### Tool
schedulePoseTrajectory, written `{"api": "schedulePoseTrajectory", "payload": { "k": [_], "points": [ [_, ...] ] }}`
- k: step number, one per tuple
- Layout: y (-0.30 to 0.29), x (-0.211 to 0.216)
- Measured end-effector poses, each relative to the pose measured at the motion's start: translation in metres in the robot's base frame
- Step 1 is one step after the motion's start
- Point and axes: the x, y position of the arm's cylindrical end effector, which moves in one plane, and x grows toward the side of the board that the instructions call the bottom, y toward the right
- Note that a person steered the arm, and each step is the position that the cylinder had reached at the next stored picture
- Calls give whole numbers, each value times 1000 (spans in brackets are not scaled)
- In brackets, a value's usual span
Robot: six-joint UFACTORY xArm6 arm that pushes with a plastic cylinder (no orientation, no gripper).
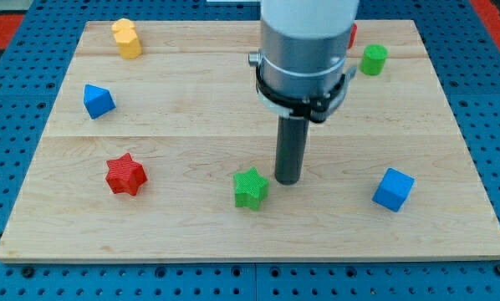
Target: Slide green star to the center
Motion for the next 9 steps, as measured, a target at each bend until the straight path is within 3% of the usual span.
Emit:
{"api": "schedulePoseTrajectory", "payload": {
  "k": [1,3,5,6,7,9],
  "points": [
    [-27,34],
    [-43,-5],
    [-37,41],
    [-70,49],
    [-92,33],
    [-81,-30]
  ]
}}
